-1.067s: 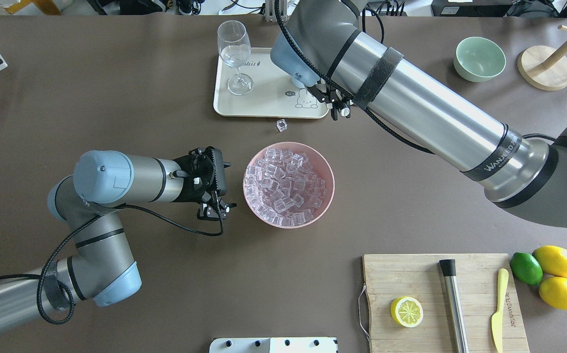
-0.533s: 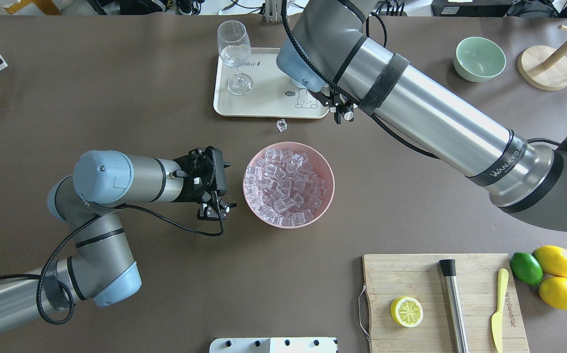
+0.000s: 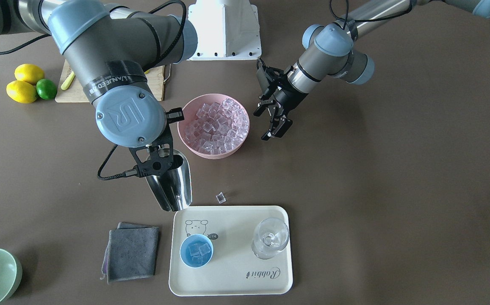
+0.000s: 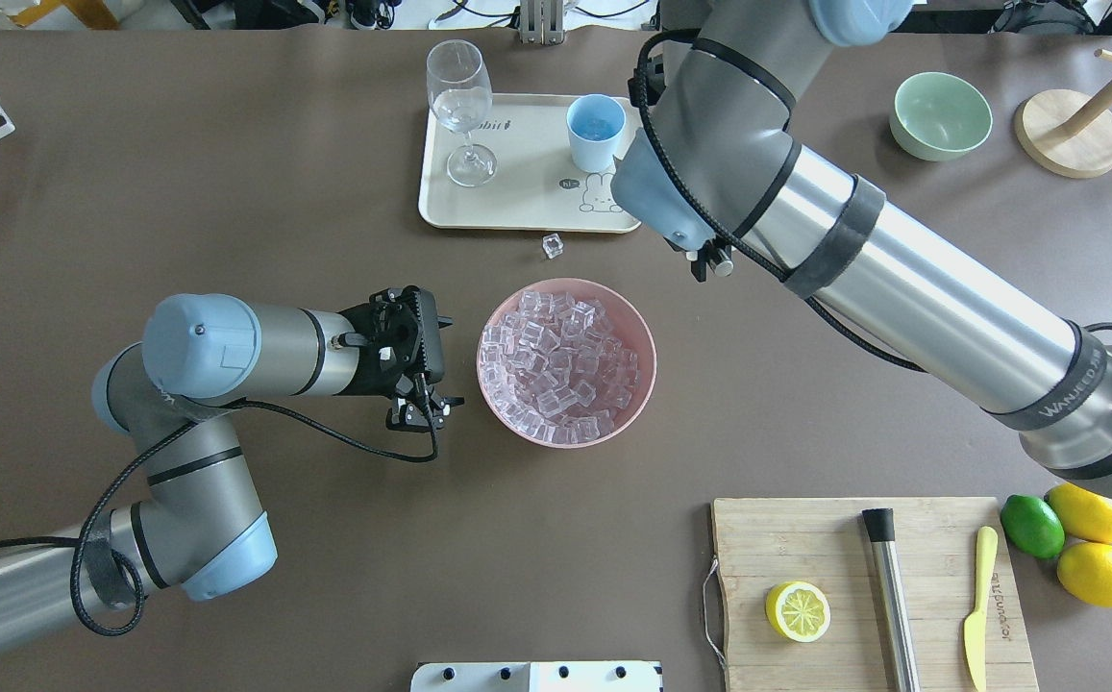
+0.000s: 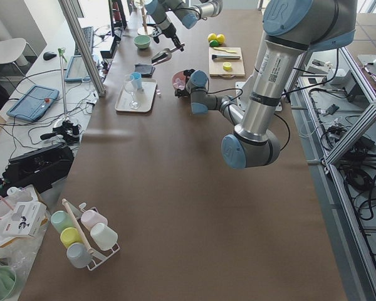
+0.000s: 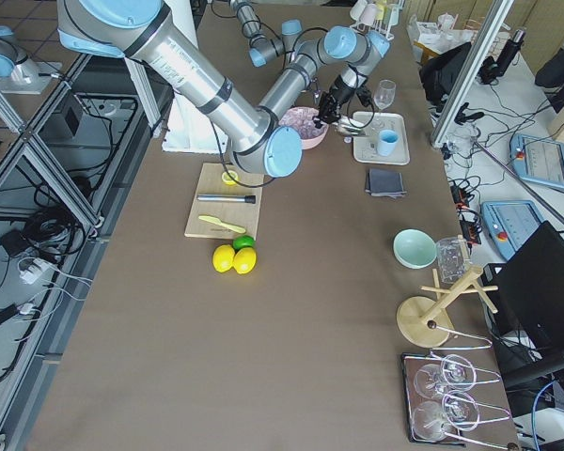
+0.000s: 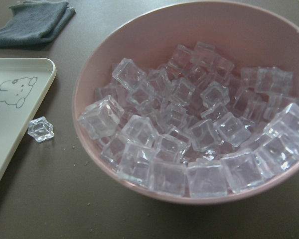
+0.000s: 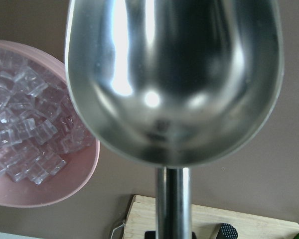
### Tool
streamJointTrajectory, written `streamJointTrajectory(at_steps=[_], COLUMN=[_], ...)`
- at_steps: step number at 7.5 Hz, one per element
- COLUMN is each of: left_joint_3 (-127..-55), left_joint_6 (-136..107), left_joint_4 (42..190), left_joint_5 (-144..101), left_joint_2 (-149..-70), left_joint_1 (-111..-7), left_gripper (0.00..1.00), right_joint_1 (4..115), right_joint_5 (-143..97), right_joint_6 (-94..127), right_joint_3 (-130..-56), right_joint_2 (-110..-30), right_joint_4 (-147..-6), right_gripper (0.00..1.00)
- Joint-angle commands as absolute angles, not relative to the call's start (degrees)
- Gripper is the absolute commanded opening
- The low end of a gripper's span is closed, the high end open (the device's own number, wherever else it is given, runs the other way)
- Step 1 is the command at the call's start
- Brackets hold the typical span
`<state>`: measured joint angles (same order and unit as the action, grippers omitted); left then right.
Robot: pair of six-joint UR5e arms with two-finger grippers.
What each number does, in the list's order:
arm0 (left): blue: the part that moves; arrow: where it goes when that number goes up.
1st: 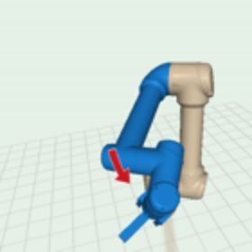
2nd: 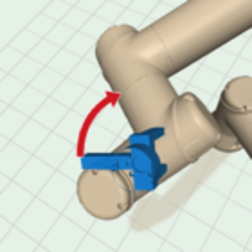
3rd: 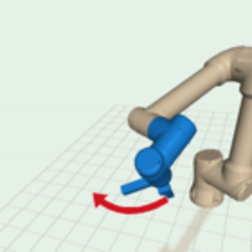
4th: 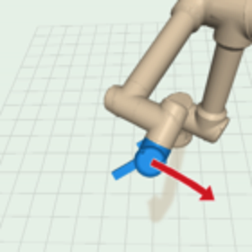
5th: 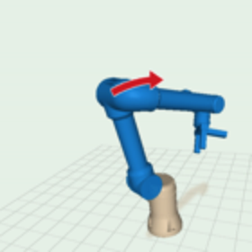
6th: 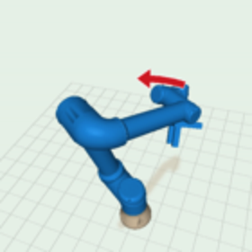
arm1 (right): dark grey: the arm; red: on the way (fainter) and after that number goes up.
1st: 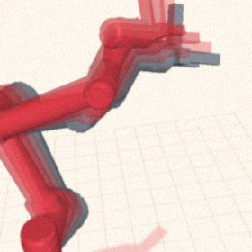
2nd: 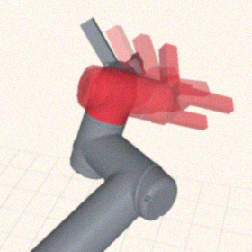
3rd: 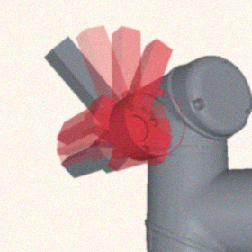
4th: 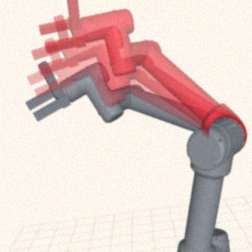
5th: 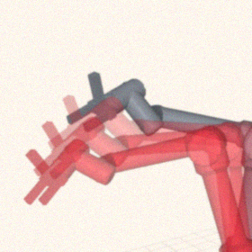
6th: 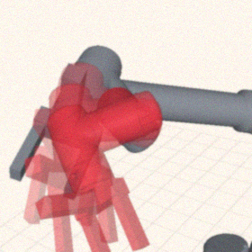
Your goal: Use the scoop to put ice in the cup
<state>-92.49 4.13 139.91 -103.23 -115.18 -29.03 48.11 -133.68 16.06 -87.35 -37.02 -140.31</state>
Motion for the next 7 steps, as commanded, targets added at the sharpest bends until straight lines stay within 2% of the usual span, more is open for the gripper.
streamJointTrajectory(at_steps=[1,4,7], left_joint_3=[-92.99,-96.84,-103.26], left_joint_6=[4.13,4.13,4.13], left_joint_4=[139.66,139.13,139.13], left_joint_5=[-103.18,-103.18,-103.36], left_joint_2=[-114.88,-109.89,-100.31], left_joint_1=[-29.44,-30.76,-33.12], left_gripper=[0.98,0.98,0.98], right_joint_1=[45.62,44.13,42.63], right_joint_5=[-128.78,-127.44,-127.44], right_joint_6=[25.19,37.22,48.31], right_joint_3=[-106.82,-114.49,-116.63], right_joint_2=[-51.89,-61.74,-72.65], right_joint_4=[-135.11,-126.08,-110.18], right_gripper=[0.00,0.00,0.00])
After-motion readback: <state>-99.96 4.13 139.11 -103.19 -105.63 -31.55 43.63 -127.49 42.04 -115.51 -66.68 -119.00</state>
